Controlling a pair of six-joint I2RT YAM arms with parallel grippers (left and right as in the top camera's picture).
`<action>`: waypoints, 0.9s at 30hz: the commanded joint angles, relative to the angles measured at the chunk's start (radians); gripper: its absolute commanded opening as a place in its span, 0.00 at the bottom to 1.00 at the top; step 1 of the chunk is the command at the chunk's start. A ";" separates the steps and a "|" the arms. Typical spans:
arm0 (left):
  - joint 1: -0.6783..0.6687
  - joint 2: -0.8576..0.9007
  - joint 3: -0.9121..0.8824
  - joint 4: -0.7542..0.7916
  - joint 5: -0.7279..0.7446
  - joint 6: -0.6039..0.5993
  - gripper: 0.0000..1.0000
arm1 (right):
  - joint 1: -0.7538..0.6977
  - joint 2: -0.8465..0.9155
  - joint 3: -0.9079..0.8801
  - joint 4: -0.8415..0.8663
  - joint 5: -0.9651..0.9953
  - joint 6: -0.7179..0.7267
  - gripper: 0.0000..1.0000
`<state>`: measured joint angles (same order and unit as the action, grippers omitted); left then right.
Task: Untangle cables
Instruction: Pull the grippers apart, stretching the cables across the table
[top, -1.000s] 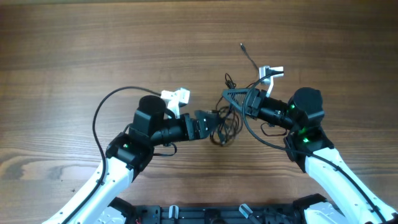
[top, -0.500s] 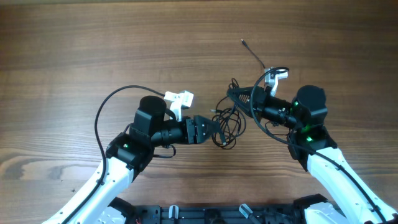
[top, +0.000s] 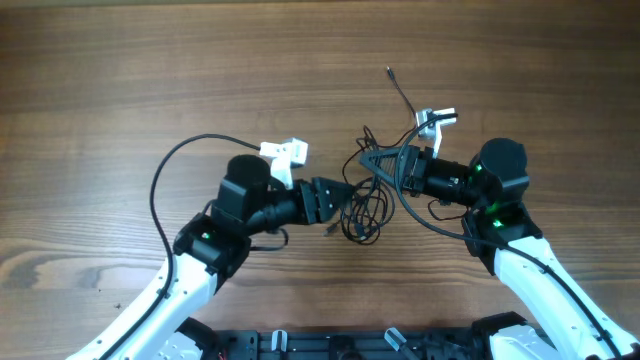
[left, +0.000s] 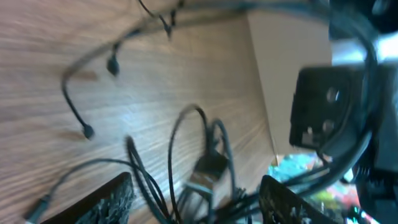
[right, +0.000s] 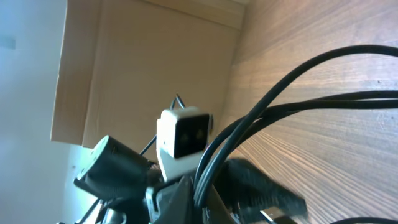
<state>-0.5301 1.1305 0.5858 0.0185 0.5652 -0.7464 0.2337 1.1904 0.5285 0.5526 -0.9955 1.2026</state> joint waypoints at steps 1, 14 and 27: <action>-0.082 0.050 0.005 0.005 -0.038 -0.002 0.62 | -0.002 -0.003 0.006 0.053 -0.026 -0.021 0.04; -0.131 0.308 0.005 -0.124 -0.165 -0.100 0.28 | -0.250 -0.003 0.006 0.397 -0.004 0.153 0.04; 0.398 0.118 0.013 -0.299 -0.163 -0.030 0.04 | -0.648 -0.003 0.006 -0.116 0.040 -0.241 0.05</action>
<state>-0.2333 1.3407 0.5919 -0.3031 0.4191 -0.8207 -0.3977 1.1912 0.5278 0.5171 -1.0016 1.1316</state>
